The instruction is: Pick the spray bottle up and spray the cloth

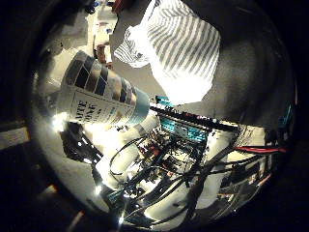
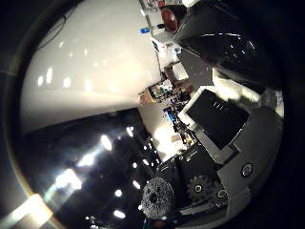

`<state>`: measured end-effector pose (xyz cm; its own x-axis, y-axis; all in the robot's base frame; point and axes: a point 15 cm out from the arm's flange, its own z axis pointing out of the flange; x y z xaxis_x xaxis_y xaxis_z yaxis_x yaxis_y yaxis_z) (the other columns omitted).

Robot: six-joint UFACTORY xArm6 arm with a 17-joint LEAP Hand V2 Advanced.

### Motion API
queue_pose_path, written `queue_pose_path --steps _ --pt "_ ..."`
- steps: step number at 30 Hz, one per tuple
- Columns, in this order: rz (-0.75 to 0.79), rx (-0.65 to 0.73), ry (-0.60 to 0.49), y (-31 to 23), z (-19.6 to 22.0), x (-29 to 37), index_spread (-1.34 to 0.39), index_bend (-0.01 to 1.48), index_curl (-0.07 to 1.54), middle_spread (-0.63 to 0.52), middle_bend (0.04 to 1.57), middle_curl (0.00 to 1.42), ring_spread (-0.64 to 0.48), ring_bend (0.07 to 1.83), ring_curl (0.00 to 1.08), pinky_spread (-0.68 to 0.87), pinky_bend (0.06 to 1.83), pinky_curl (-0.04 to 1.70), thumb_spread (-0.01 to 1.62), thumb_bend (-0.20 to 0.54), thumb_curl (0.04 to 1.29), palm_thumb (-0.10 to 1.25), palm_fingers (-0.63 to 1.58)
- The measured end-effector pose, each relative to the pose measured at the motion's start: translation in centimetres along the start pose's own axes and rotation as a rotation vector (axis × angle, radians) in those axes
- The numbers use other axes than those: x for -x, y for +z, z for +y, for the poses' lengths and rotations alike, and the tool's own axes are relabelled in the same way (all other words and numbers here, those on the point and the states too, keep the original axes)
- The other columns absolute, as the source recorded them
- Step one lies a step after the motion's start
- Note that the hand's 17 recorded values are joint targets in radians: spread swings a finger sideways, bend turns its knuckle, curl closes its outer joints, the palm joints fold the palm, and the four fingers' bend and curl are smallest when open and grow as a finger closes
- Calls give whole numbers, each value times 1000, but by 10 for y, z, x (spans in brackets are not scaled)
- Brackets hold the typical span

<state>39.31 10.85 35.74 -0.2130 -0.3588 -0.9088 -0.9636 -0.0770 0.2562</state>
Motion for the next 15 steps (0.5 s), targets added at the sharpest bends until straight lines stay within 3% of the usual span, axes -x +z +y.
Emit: queue_pose_path --steps 7,15 --pt "34 -46 -58 -16 -12 24 -665 194 887 -286 1058 783 -285 1251 579 -528 1098 547 311 -24 937 1049 1147" --pt "118 -150 -195 -24 -51 79 -661 187 881 -286 1061 781 -282 1253 577 -532 1105 547 312 -24 936 1050 1145"
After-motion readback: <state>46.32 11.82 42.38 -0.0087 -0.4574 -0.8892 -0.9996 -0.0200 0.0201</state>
